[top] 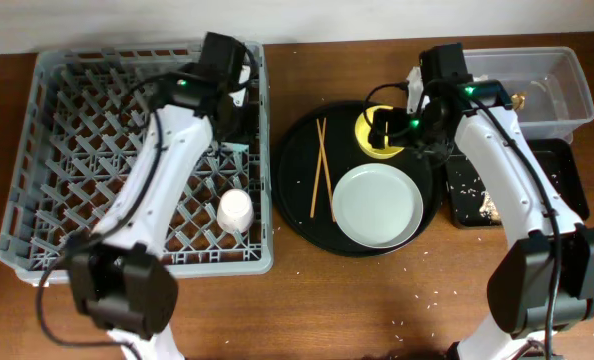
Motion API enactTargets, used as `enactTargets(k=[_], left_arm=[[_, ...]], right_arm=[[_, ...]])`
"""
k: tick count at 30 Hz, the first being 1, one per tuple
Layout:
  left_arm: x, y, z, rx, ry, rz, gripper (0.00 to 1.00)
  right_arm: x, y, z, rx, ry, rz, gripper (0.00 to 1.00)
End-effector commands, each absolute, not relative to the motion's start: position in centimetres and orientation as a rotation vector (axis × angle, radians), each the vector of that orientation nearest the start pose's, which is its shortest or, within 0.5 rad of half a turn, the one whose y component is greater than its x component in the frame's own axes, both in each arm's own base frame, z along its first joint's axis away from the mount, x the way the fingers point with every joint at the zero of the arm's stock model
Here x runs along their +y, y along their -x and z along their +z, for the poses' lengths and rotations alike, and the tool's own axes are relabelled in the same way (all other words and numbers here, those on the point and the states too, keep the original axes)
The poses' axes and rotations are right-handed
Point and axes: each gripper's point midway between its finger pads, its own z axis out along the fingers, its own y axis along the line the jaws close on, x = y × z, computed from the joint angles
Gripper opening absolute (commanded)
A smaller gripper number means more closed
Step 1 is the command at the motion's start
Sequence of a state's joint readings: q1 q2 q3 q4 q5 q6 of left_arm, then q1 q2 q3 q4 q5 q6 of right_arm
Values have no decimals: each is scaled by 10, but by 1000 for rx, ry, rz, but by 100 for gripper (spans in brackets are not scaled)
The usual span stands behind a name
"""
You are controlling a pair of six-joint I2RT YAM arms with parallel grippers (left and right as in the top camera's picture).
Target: Sort waste into correct bins and load items into the dishwasher rack
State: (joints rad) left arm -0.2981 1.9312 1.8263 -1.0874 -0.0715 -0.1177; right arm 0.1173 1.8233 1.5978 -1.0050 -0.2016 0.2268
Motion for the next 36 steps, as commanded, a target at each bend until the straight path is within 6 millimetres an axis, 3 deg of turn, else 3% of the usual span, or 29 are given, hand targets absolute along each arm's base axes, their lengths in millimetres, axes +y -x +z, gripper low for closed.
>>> enactTargets(k=[1,4,16,17,18,19,24,26,27,28,29,31,33,35,36], left_arm=[[-112,-442,128,2831,-207,97,52],[-112,-440,110,2881,-202,107,52],[-112,-416,101,2990,-220,85,52],[-112,-416,101,2990,-220,85,62],[-115,-416,101,2988,-229,84,78],[-115,-416,101,2988,-231,84,86],[-116,-420,101,2971,-226,78,91],[-119,-429,115,2934,-220,58,91],[-125,-434,131,2910,-221,13,91],[-139,-442,162,2856,-226,-94,92],[-154,-445,179,2816,-242,-208,91],[-189,-450,194,2754,-223,-379,91],[-228,-456,186,2715,-244,-422,91],[-273,-470,159,2678,-182,-424,91],[-303,-477,136,2660,-191,-462,91]], right_arm=[[73,-410,148,2814,-102,282,99],[73,-408,147,2823,-102,280,99],[73,-403,145,2846,-105,278,99],[73,-403,145,2847,-105,278,99],[72,-402,145,2851,-106,277,99],[72,-401,145,2854,-106,277,99],[72,-401,145,2854,-106,277,99],[73,-404,146,2839,-104,280,100],[75,-409,150,2816,-100,292,100],[75,-414,158,2795,-101,296,98],[74,-417,177,2758,-100,300,95],[61,-418,212,2697,-178,303,95],[17,-403,267,2585,-356,291,95],[-29,-374,297,2509,-505,248,98],[-48,-360,303,2493,-576,227,100]])
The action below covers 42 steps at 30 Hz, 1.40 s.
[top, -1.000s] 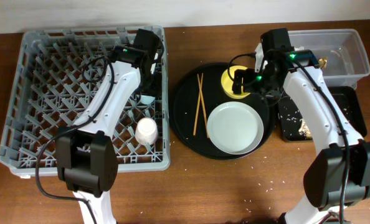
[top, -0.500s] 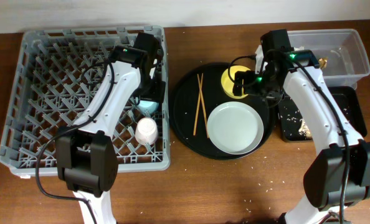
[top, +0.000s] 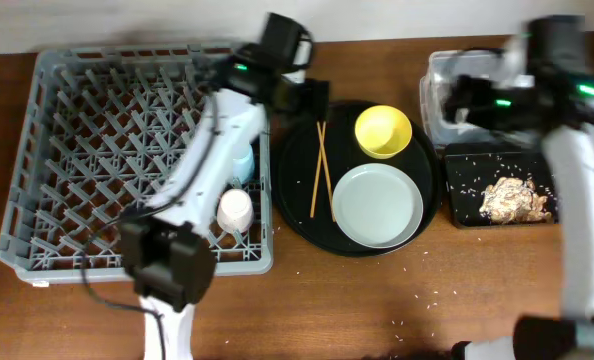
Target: Sort waste into correct bins and load items into the dishwasher rack
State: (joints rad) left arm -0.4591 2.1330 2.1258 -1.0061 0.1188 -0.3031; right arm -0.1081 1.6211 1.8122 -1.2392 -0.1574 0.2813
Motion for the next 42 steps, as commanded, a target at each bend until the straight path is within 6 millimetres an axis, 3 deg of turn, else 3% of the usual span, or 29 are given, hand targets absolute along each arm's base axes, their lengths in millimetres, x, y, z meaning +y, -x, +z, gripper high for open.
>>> enactTargets(k=[1,3,6,9,14,16,18,20,21,23,24,25,27,28,30,33,42], left_arm=[[-323,-479,120,2648,-210,-483,91],[-357,-477,82,2644,-278,-496,91],[-370,-474,46,2667,-305,-471,89],[-370,-474,29,2692,-272,-467,46],[-371,-480,31,2665,-265,-450,2],[-370,-482,33,2659,-261,-447,1],[-363,-488,59,2638,-260,-447,1],[-337,-502,128,2565,-275,-404,1],[-311,-508,164,2527,-237,-320,1],[-240,-519,224,2440,-149,-71,1],[-211,-521,242,2412,-89,8,0],[-161,-525,264,2365,10,178,0],[-97,-528,278,2283,127,514,0],[-72,-527,285,2230,190,661,0],[-39,-523,302,2112,286,883,1],[-27,-524,304,2012,349,1010,1],[-33,-538,238,1990,357,1041,0]], right_arm=[[-57,-350,303,2498,-621,215,98],[-66,-341,292,2542,-678,202,98],[-66,-343,290,2548,-679,203,98],[-66,-343,290,2548,-679,203,98],[-66,-343,290,2548,-679,204,98],[-66,-343,290,2548,-679,203,98],[-66,-343,290,2548,-679,203,99],[-66,-343,290,2548,-679,204,98],[-66,-343,290,2548,-679,203,98],[-66,-343,290,2548,-679,203,98],[-66,-343,290,2548,-679,203,98],[-66,-343,290,2548,-679,203,99],[-66,-343,290,2548,-679,204,98],[-66,-343,290,2548,-679,204,98],[-66,-343,290,2548,-679,203,98],[-66,-343,290,2548,-679,203,98],[-66,-343,290,2548,-679,203,99]])
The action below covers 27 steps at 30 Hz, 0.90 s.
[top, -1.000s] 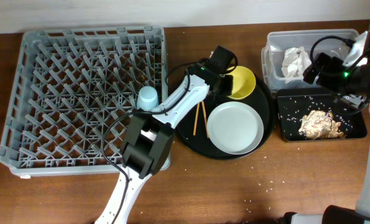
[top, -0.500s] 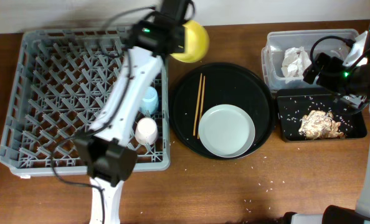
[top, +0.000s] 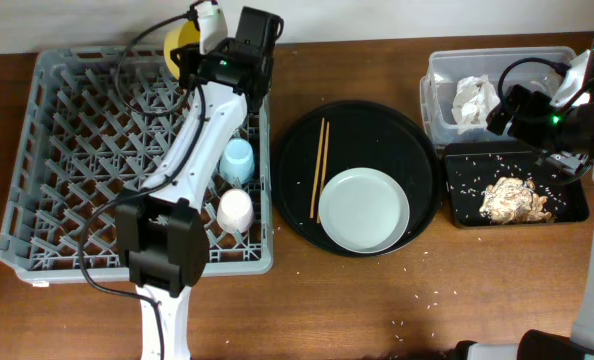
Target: Sort waste into correct bins and load items into the dishwasher rack
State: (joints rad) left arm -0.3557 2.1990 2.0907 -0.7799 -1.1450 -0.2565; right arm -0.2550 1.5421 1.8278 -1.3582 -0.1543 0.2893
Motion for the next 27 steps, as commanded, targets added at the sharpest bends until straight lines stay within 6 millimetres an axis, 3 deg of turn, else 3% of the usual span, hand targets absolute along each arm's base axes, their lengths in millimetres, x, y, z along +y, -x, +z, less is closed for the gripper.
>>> enactTargets(k=[1,5,9,14,16,19,21,27], left_arm=[[-36,-541,230,1989,353,1037,0],[-41,-550,190,2028,310,1080,0],[-52,-554,175,2035,285,1078,0],[-74,-554,170,2041,213,1074,0],[-71,-551,172,2013,207,1144,0],[-53,-530,222,1737,363,1423,0],[-60,-530,220,1749,343,1407,0],[-75,-545,184,1848,272,1299,0]], right_arm=[[-66,-343,290,2548,-679,204,98],[-66,-343,290,2548,-679,203,98],[-66,-343,290,2548,-679,203,99],[-66,-343,290,2548,-679,203,98],[-66,-343,290,2548,-679,204,99],[-66,-343,290,2548,-679,203,98],[-66,-343,290,2548,-679,203,98],[-66,-343,290,2548,-679,203,99]])
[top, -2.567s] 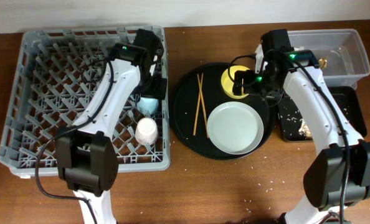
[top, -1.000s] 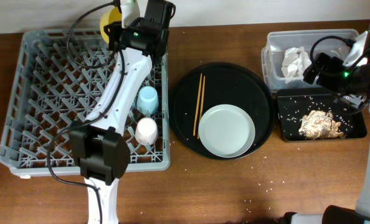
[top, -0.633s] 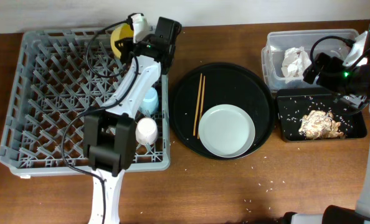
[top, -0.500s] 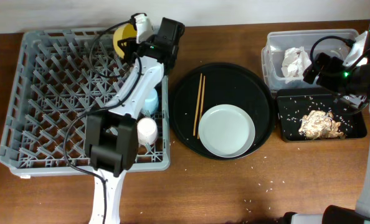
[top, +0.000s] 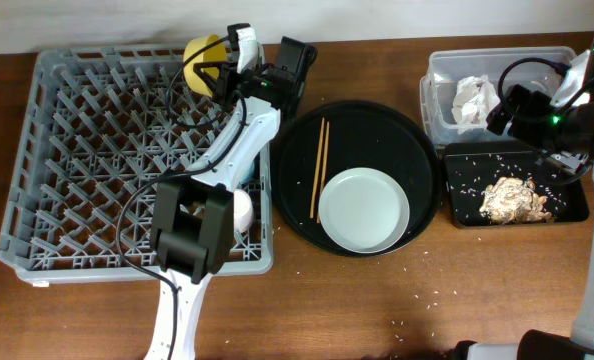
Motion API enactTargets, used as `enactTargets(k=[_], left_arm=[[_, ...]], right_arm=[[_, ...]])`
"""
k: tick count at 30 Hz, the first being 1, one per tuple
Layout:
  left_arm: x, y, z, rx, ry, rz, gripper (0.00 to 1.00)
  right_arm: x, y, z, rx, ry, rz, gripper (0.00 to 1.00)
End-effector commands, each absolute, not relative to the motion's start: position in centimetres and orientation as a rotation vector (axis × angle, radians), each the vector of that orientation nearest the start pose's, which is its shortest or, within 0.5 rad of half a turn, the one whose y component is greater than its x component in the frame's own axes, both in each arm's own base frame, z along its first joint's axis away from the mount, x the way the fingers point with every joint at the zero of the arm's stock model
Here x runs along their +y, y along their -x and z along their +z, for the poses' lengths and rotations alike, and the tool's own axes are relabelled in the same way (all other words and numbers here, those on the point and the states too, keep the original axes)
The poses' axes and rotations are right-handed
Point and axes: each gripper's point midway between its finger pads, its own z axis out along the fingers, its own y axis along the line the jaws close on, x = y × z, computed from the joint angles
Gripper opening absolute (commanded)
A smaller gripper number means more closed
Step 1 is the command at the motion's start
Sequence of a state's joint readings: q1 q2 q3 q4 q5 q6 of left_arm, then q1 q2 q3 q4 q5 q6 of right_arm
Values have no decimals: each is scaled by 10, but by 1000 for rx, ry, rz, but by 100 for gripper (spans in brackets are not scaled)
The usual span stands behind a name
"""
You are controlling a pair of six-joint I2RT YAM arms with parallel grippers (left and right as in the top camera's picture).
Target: Sort waste into correct bins and load items into the dishwasher rack
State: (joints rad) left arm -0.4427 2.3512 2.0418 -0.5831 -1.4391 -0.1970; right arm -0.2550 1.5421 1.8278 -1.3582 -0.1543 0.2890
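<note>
A yellow bowl [top: 201, 52] stands on edge at the far rim of the grey dishwasher rack [top: 67, 150]. My left gripper [top: 229, 58] is at the bowl's right rim and looks shut on it. A white plate [top: 363, 208] and a pair of chopsticks [top: 319, 170] lie on the round black tray [top: 417, 150]. A white cup [top: 241, 208] sits in the rack, partly under my left arm. My right gripper [top: 510, 108] hovers between the two bins, and its jaws are hard to make out.
A clear bin [top: 447, 75] at the far right holds crumpled tissue [top: 473, 98]. In front of it a black bin [top: 567, 160] holds food scraps [top: 517, 198]. Crumbs dot the table's front.
My left gripper and the yellow bowl have shifted a little to the right along the rack's far rim. The right arm has not moved.
First my right gripper was at the yellow bowl on the tray and my left was in the rack. Then scraps lay in the black bin and the bowl sat empty. Later my left gripper held the bowl at the rack's far rim, where it still is.
</note>
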Motion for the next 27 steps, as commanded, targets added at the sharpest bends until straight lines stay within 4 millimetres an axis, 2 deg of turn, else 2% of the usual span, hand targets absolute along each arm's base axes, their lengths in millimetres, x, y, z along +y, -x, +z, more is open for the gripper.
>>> enactTargets(k=[1,3,6,9,11,12,13,14,15,17,19,20,22,24,26,27], left_arm=[[-75,-545,178,1851,264,1312,0],[-76,-547,158,1868,232,1342,0],[-82,-547,158,1859,230,1337,0],[-106,-543,158,1850,196,1299,0],[-123,-540,158,1849,166,1275,4],[-132,-540,154,1866,142,1242,31],[-135,-541,152,1879,131,1223,46],[-136,-542,151,1880,132,1216,70],[-137,-541,152,1880,130,1217,85],[-142,-545,152,1921,48,1222,87],[-159,-551,157,1988,-52,1119,87],[-170,-551,165,2010,-79,1044,93],[-197,-547,174,2108,-193,816,93],[-220,-537,166,2232,-290,569,92],[-235,-528,163,2296,-362,426,92],[-239,-524,169,2304,-377,380,92]], right_arm=[[-66,-343,290,2548,-679,204,98],[-66,-343,290,2548,-679,203,98],[-66,-343,290,2548,-679,203,98],[-66,-343,290,2548,-679,204,98],[-66,-343,290,2548,-679,203,98],[-66,-343,290,2548,-679,203,98],[-66,-343,290,2548,-679,203,99],[-66,-343,290,2548,-679,204,98],[-66,-343,290,2548,-679,204,98],[-66,-343,290,2548,-679,203,99],[-66,-343,290,2548,-679,203,99],[-66,-343,290,2548,-679,203,98],[-66,-343,290,2548,-679,204,98],[-66,-343,290,2548,-679,203,98],[-66,-343,290,2548,-679,204,99],[-66,-343,290,2548,-679,203,98]])
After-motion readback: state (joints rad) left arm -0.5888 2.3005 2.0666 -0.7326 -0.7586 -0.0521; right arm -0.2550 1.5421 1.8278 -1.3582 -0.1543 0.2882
